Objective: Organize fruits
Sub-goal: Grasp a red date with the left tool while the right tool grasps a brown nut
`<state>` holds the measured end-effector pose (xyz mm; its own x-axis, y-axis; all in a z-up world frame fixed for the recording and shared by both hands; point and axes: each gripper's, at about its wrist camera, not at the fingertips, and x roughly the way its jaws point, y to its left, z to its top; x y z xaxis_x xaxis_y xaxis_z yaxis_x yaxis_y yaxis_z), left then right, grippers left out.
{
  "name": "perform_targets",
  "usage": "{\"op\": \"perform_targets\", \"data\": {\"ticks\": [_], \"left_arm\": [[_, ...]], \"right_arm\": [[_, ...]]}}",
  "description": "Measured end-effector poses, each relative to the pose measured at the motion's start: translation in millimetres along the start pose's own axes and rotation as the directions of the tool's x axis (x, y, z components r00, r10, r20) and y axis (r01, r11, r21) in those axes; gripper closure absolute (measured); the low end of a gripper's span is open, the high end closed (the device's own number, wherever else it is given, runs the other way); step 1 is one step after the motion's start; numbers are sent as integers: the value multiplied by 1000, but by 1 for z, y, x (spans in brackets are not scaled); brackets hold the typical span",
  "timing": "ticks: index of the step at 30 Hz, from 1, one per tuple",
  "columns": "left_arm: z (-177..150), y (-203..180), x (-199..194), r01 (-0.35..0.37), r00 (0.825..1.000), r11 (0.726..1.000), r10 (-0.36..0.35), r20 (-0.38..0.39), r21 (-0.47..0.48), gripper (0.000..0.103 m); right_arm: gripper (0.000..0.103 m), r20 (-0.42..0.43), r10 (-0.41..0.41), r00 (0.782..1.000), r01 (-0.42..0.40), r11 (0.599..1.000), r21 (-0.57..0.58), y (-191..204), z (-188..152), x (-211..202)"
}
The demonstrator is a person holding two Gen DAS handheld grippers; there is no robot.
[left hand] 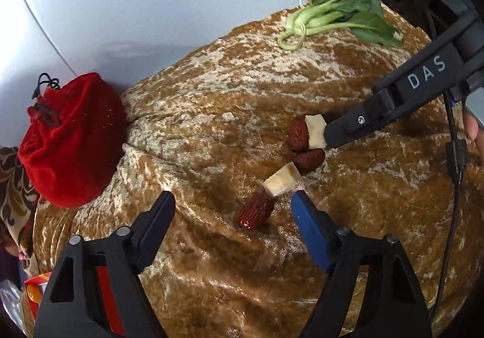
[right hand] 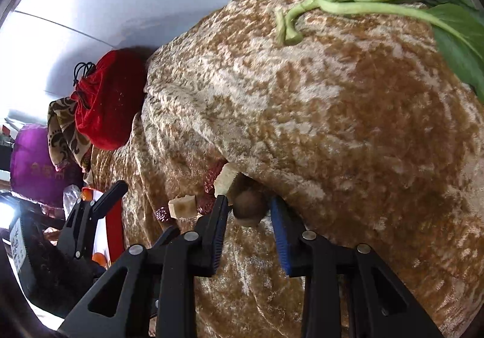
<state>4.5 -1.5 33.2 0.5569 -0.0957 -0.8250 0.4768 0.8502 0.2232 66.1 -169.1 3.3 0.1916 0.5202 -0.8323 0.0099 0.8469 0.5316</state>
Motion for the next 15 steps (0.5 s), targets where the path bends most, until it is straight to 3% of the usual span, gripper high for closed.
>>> {"op": "perform_targets", "data": {"ticks": [8,15], "left_arm": [[-2,10,10,77,997,996,-78,-29,-42,50],[0,6,4,109,994,994,-109,-10,4,53]], "right_arm": [[72,-12,-2,1000,2,1000,-19,9,-1,6],[79,8,22,1000,-22,999,25,-5,0,-16]]}}
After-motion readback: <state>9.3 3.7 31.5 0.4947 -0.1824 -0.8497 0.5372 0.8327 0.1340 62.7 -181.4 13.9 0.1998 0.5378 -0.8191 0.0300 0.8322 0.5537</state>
